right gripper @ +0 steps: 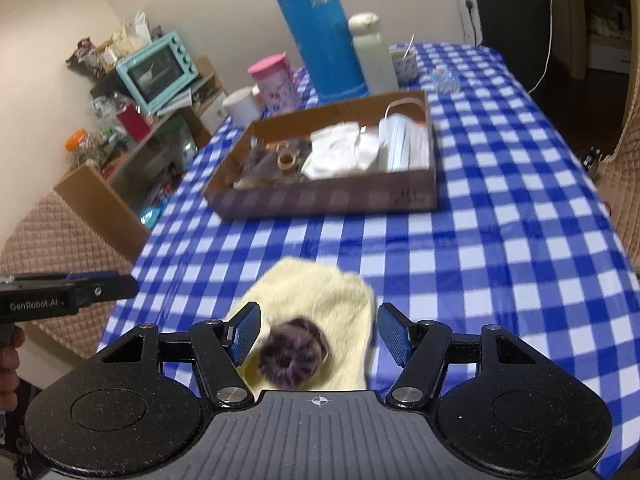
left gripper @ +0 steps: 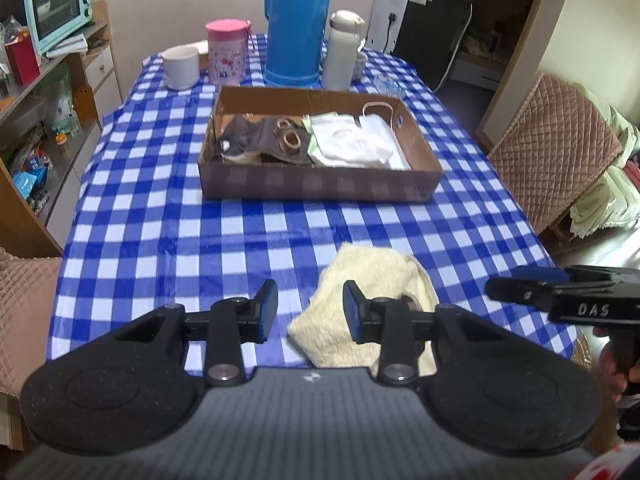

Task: Organize soft objects
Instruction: 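Withdraw both tools from the box toward the cream towel, then grasp the purple cloth on the towel with the right gripper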

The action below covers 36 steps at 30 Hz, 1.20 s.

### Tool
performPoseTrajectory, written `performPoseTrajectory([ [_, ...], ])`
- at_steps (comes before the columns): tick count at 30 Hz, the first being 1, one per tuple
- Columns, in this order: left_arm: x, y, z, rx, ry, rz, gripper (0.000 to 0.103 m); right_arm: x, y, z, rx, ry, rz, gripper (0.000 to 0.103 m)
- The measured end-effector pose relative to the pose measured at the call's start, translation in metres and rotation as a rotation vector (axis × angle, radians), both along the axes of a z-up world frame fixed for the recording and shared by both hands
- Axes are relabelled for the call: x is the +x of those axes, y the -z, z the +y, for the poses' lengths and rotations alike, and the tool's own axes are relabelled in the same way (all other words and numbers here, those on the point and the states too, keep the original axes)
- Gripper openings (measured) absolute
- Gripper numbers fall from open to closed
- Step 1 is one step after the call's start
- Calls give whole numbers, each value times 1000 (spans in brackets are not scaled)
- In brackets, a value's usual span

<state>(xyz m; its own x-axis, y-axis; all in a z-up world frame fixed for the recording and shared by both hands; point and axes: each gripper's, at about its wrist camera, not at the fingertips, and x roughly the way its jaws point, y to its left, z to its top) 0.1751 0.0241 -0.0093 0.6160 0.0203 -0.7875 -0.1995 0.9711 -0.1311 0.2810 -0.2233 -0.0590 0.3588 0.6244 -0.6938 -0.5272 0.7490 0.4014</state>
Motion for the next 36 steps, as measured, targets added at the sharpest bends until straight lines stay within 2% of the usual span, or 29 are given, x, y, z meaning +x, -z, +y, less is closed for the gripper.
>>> performPoseTrajectory([
  [15, 1, 38, -11, -44, 36, 95, 32, -19, 32, 23, -76, -86, 37, 65],
  [36, 20, 80, -6, -78, 39, 153, 32, -5, 65, 58, -118, -169, 35, 65],
])
